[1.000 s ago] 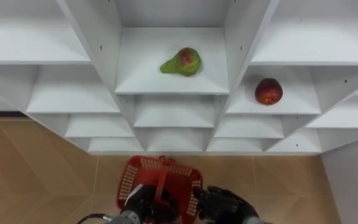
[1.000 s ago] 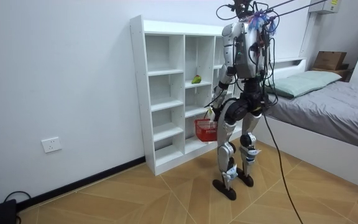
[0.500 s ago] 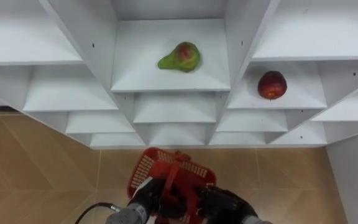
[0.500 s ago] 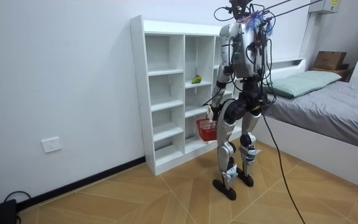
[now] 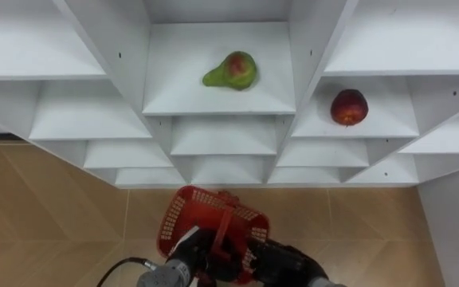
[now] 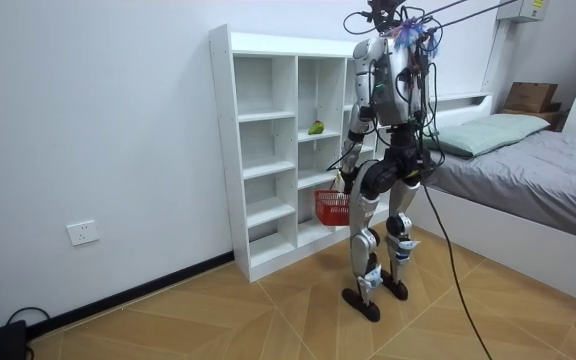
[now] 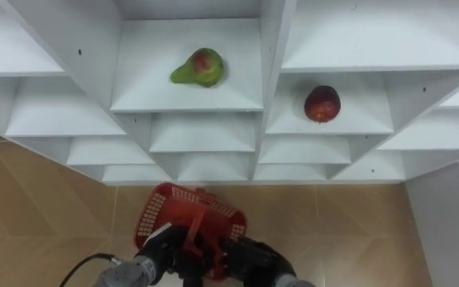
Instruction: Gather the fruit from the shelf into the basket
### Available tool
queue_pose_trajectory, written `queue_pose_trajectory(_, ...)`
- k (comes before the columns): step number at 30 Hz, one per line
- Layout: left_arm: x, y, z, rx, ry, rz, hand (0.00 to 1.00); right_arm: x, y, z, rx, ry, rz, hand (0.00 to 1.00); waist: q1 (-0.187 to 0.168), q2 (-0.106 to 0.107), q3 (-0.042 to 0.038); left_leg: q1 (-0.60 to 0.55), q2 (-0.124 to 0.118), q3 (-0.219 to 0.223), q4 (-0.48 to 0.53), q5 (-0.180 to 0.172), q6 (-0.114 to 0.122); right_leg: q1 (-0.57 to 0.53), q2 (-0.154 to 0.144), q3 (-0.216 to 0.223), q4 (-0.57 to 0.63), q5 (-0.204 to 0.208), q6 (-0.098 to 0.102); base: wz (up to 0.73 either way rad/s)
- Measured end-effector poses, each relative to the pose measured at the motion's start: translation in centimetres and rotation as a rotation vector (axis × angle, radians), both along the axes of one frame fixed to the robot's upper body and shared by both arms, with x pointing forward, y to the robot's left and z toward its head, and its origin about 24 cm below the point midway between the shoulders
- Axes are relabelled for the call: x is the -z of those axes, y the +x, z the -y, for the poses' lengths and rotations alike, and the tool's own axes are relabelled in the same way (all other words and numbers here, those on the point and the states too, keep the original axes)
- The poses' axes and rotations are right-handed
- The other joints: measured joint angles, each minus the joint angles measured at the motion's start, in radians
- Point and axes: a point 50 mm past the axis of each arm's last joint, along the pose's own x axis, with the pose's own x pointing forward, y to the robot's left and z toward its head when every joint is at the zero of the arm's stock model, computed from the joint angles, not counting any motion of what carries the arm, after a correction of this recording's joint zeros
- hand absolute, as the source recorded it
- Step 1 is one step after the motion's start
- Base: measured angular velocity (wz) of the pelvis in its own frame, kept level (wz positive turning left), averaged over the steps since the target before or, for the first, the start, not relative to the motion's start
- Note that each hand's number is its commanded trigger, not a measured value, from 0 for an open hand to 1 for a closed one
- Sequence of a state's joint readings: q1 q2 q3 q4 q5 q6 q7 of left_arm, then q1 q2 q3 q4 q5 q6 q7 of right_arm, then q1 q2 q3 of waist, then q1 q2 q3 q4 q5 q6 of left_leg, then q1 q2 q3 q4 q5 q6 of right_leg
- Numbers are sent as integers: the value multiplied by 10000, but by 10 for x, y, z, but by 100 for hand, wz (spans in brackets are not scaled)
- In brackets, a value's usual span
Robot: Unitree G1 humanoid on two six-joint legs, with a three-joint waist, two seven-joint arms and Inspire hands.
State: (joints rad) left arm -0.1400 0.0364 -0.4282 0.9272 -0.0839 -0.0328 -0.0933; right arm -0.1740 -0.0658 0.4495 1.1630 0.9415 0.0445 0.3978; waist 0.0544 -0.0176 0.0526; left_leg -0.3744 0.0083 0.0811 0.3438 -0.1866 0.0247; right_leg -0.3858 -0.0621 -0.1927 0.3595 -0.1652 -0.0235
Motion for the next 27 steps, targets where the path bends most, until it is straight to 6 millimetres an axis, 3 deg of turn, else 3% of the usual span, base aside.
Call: queue_pose_trajectory(27, 2, 2, -2, 415, 171, -400, 100, -1, 2, -2, 22, 99, 2, 0, -43, 37, -28, 218, -18, 12, 122, 11, 14, 225, -53, 125, 24, 14, 7, 0)
